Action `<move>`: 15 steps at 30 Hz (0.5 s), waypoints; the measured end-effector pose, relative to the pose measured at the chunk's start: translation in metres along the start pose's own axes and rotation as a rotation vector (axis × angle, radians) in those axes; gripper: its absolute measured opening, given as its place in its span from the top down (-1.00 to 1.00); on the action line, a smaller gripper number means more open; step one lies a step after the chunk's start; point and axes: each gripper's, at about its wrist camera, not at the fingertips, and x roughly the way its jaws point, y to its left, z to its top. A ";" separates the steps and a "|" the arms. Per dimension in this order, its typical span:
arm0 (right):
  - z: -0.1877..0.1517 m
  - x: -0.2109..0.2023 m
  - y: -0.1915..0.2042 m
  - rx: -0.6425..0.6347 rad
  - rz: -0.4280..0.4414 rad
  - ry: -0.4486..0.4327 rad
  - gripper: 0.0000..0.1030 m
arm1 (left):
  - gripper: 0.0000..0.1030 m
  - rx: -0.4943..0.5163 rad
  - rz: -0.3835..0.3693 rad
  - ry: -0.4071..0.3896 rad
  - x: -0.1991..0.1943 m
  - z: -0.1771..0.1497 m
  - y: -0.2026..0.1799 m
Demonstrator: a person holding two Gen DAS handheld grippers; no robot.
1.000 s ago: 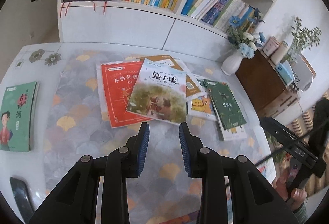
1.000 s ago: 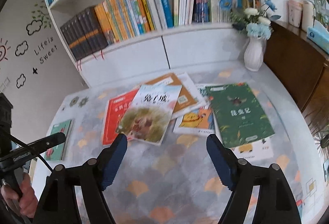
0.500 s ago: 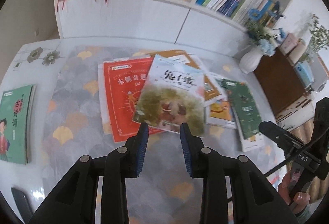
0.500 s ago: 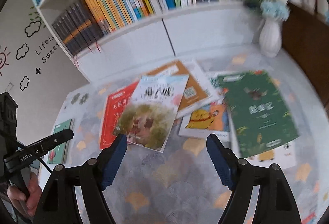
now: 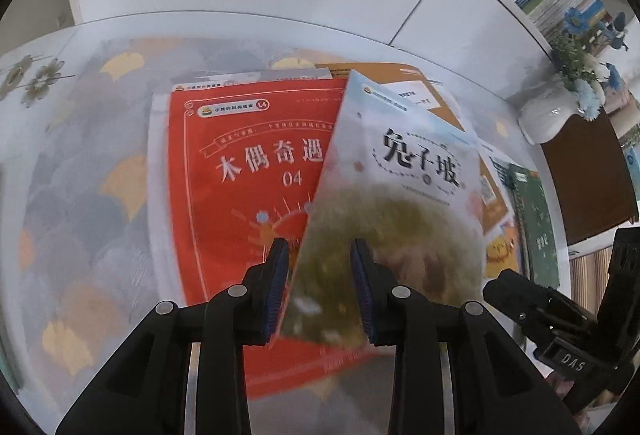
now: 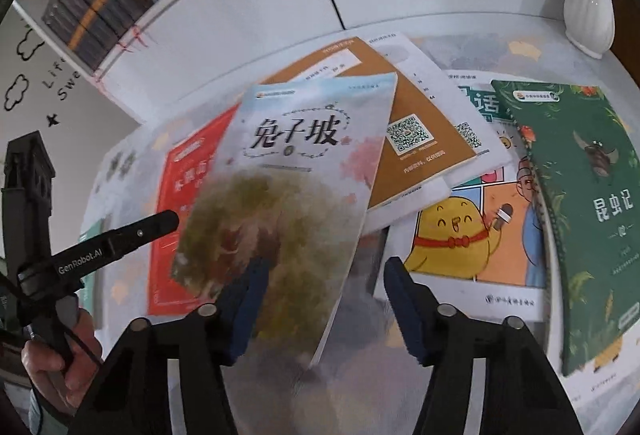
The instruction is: Organize books
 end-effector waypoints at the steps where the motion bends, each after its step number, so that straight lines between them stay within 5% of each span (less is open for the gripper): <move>1: 0.002 0.004 -0.001 0.006 -0.005 0.004 -0.10 | 0.43 0.004 0.001 0.000 0.003 0.001 0.000; 15: -0.006 0.013 0.006 -0.044 0.010 0.049 -0.08 | 0.43 -0.014 -0.138 0.068 0.009 -0.020 0.002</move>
